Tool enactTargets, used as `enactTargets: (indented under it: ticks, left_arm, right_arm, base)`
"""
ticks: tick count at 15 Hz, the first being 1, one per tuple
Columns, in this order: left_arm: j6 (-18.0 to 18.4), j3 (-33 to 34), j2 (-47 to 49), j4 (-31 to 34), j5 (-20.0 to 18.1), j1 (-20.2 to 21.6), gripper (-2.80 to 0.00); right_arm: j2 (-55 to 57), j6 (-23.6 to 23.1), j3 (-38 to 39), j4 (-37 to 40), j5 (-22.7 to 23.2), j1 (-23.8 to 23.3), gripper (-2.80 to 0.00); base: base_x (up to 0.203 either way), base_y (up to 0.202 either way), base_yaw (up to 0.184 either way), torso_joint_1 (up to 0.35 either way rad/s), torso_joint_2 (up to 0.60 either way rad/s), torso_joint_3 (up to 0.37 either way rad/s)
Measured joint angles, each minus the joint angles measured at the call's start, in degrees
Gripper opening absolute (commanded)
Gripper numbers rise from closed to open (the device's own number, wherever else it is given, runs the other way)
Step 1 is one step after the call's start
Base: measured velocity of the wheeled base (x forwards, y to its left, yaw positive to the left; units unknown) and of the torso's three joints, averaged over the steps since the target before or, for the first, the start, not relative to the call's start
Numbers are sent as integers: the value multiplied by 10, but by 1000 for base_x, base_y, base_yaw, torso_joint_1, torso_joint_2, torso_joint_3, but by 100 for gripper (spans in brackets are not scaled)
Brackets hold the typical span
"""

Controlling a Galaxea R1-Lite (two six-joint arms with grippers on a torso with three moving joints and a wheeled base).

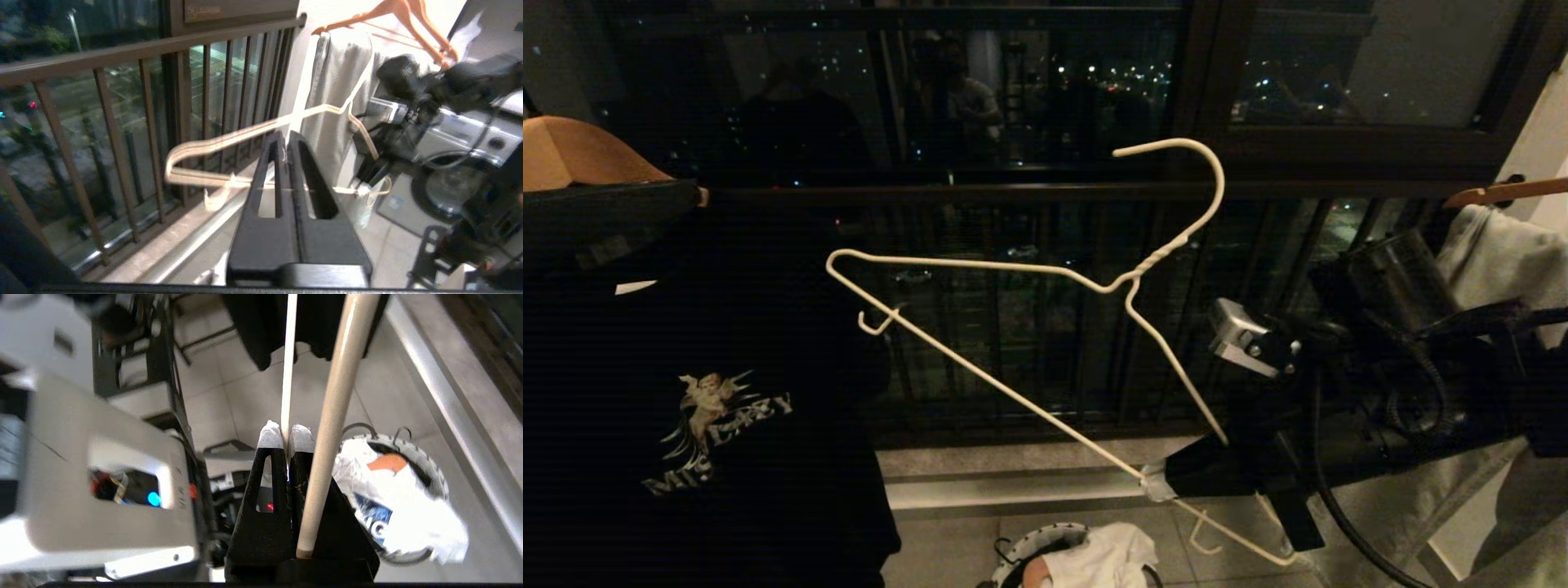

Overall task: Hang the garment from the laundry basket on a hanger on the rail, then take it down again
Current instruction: Hang the clothes rack on the clothesline

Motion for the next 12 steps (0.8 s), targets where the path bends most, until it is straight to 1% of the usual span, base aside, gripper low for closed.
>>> enactTargets:
  ticks: [2, 4, 5, 7, 10, 12]
  left_arm:
    - [-2, -2, -4, 0, 0, 0, -280]
    - [-11, -5, -10, 0, 0, 0, -280]
    - [-12, -5, -12, 0, 1, 0, -280]
    - [-12, -6, -15, 0, 14, 0, -280]
    - [-12, -7, -17, 0, 17, 0, -280]
    - [-12, -6, -18, 0, 17, 0, -280]
  right_arm:
    - [-36, 68, 4, -1, -42, 0, -280]
    - [-73, 139, 6, -3, -106, -1, -280]
    - [-90, 159, 7, -3, -138, -1, -280]
    - [-122, 170, 11, -1, -196, 0, -280]
    - [-152, 195, 19, -5, -275, -1, -280]
    - [-160, 209, 17, -34, -324, -8, -280]
  base:
    - [0, 0, 0, 0, 0, 0]
    - [0, 0, 0, 0, 0, 0]
    - [0, 0, 0, 0, 0, 0]
    - [0, 0, 0, 0, 0, 0]
    - [0, 0, 0, 0, 0, 0]
    - [0, 0, 0, 0, 0, 0]
